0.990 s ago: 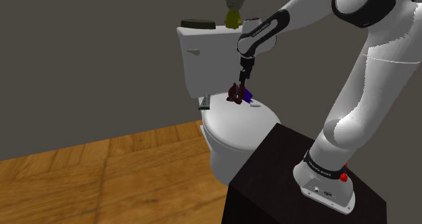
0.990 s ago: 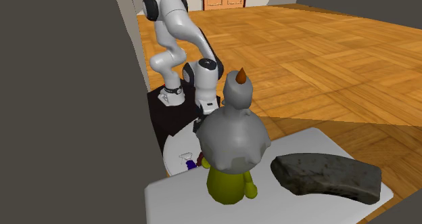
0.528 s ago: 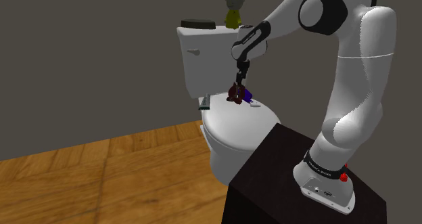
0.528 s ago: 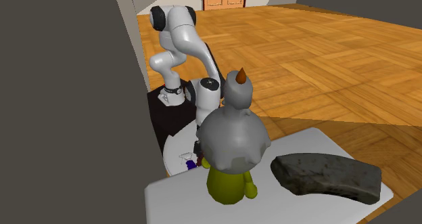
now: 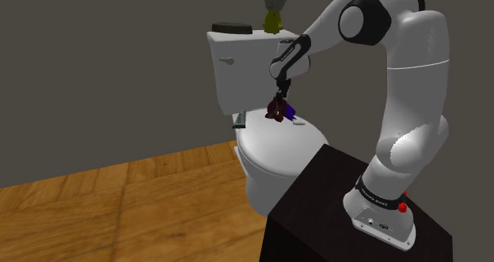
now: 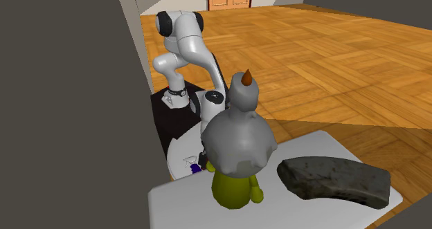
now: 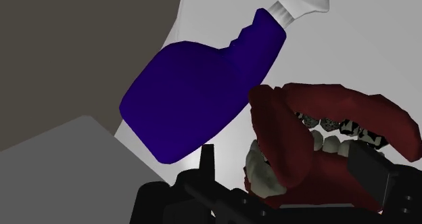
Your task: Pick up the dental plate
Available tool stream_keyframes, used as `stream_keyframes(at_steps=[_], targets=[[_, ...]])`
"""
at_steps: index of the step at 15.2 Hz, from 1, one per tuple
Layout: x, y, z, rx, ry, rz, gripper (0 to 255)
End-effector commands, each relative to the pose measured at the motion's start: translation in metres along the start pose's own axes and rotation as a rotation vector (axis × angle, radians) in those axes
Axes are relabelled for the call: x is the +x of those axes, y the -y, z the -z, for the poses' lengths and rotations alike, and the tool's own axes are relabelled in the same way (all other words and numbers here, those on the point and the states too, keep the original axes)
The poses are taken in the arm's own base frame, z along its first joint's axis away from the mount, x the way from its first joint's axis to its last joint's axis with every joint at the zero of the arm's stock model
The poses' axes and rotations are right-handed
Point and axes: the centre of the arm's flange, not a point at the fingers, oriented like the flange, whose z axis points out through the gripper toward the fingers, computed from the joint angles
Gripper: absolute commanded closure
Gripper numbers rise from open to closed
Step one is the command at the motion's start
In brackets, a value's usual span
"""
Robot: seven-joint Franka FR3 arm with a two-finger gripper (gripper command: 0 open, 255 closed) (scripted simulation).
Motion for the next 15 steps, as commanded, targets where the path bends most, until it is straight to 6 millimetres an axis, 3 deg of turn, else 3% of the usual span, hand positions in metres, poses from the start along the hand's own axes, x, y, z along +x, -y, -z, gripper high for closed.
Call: stream_keyframes(at_steps=[1,2,11,15], targets=[[0.001,0.001,-0.004,0.0,0.0,0.0,0],[0.002,0.001,-0.004,0.0,0.0,0.0,255],[0.001,0.001,-0.004,0.0,0.0,0.0,255],[0.001,-0.003,0.017,0.0,0.0,0.0,255]])
